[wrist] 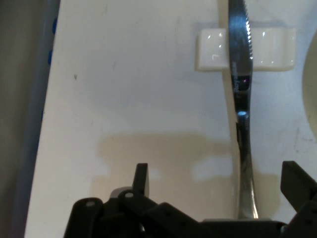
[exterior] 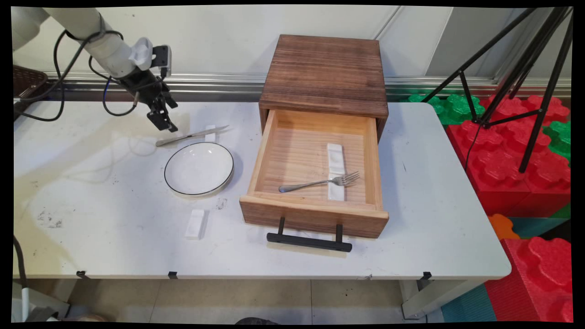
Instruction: Pick up the knife from the left of the white plate
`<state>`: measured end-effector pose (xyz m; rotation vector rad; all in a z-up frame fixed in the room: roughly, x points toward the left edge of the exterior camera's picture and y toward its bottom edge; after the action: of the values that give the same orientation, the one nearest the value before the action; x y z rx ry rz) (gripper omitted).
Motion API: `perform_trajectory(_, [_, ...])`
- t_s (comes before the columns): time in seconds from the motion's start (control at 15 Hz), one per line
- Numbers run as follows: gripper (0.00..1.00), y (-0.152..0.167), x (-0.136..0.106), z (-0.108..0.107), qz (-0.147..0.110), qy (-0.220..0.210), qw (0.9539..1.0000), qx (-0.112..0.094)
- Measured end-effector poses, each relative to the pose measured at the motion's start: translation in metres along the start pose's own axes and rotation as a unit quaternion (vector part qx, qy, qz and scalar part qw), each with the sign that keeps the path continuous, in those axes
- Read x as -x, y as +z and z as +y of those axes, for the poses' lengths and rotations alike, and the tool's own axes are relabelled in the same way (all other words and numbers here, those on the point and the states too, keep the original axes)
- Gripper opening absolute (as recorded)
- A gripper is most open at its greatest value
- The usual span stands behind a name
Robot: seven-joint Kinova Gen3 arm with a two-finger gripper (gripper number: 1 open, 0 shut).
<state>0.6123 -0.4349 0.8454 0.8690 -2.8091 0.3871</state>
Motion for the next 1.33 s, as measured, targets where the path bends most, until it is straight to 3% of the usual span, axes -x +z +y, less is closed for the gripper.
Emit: perform_trajectory(1.33, [1.0,0.049,0.006,0.009,0.013,-0.008,0.9997,0.021])
